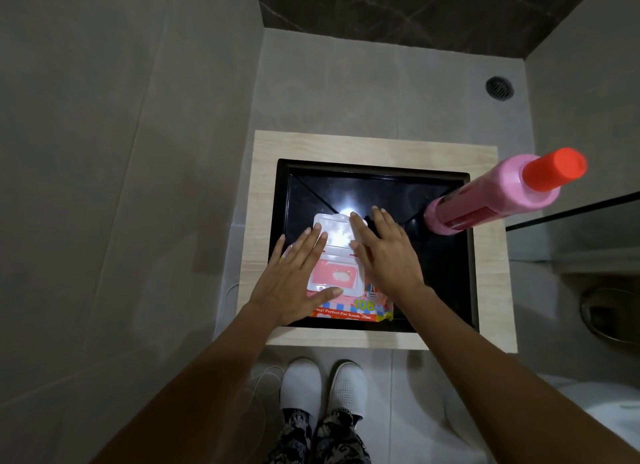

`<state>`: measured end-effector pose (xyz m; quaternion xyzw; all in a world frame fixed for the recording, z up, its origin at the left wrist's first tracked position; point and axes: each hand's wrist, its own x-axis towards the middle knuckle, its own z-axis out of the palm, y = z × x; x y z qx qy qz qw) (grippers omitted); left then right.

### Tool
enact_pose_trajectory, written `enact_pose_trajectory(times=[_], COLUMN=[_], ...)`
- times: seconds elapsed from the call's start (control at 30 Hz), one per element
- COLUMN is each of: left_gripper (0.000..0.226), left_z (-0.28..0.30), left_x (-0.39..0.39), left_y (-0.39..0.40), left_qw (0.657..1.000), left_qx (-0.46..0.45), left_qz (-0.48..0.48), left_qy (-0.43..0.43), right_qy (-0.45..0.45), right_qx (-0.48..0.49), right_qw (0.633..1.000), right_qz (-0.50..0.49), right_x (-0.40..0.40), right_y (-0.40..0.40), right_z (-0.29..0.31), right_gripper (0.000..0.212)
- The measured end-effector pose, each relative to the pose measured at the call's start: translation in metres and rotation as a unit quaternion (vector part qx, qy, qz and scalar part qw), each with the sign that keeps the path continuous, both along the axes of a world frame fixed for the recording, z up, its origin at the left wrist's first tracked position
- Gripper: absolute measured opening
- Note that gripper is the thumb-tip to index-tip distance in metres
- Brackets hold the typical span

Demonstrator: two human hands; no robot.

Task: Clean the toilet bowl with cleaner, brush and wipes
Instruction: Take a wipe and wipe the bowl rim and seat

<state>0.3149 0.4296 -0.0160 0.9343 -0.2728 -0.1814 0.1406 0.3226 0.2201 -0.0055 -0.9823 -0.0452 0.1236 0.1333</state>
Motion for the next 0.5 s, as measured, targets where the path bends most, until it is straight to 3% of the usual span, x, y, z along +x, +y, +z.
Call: enact_pose_trajectory(times=[0.17, 0.43, 0.5], left_gripper=[0.093, 0.1, 0.1], left_z=[-0.002, -0.006, -0.005], left_x=[-0.005, -0.006, -0.008], left_y=[0.0, -0.002, -0.001], left_qw=[1.0, 0.999, 0.999], left_qx=[0.012, 0.037, 0.03], left_qz=[0.007, 0.004, 0.011], left_qy=[-0.007, -0.007, -0.005], right_qy=[-0.115, -0.128, -0.116], right_qx=[0.063, 0.089, 0.075], right_qw=[0.991, 0.988, 0.99], right_qz=[0.006, 0.009, 0.008], right_x=[-0.044, -0.053, -0.051], right_y=[0.004, 0.019, 0.022], right_z=[0.003, 0.0, 0.001], right_gripper=[0.039, 0.009, 0.011])
